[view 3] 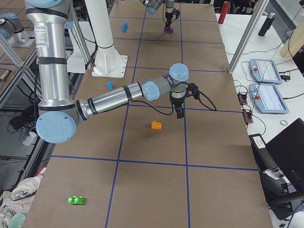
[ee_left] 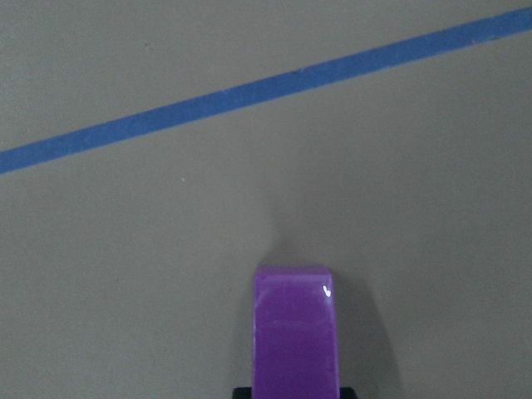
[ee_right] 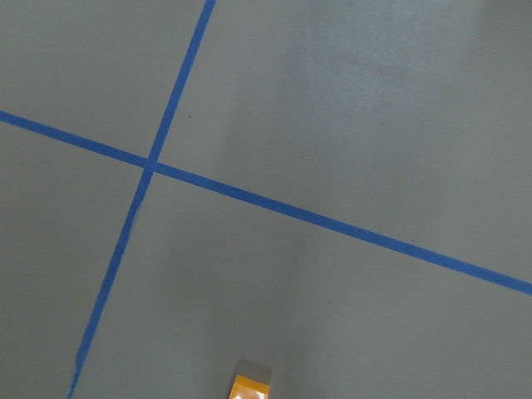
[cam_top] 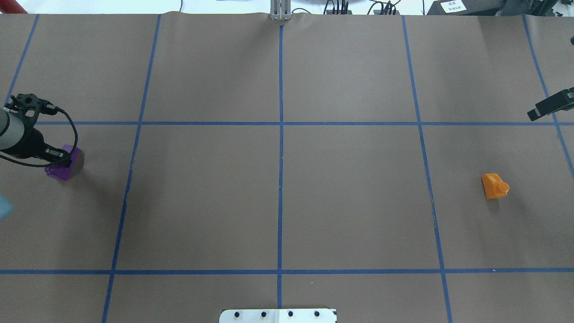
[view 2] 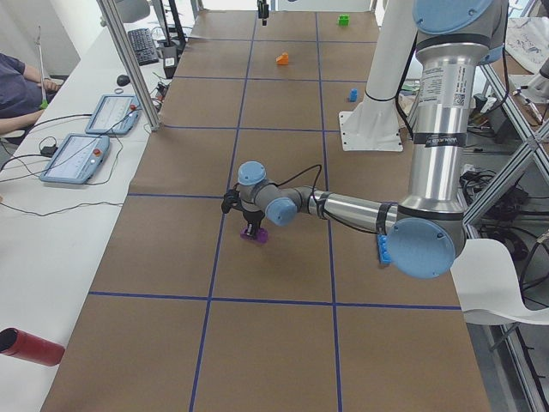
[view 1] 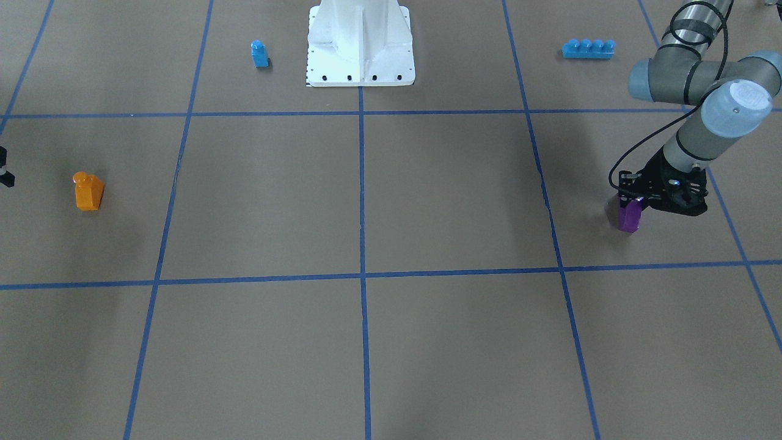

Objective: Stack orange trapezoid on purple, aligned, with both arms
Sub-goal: 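Lower the left gripper onto the purple trapezoid block and close it, then carry the purple block with the left gripper to the table center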

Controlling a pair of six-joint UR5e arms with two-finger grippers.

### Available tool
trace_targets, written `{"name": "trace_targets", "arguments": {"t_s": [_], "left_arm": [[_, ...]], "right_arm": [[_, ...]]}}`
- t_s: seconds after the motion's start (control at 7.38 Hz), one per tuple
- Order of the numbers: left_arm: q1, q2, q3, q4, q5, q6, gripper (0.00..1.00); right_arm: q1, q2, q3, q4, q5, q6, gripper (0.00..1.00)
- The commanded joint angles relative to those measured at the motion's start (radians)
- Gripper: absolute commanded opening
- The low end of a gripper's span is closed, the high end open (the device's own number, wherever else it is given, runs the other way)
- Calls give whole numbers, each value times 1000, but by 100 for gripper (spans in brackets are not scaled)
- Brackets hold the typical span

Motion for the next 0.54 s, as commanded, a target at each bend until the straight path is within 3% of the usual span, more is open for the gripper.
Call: {"name": "trace_targets", "arguments": {"t_s": [0.0, 0.27, 0.41], "left_arm": [[2, -14, -123, 142, -14, -2, 0], [10, -153, -292, 478, -15, -68, 0], [77, -257, -283, 525, -11, -187, 0]], "right_arm": [[-1, 2, 1, 0, 3, 2, 100], [-1, 2, 3, 0, 3, 5, 100], [-1, 2, 3, 0, 5, 5, 100]]}}
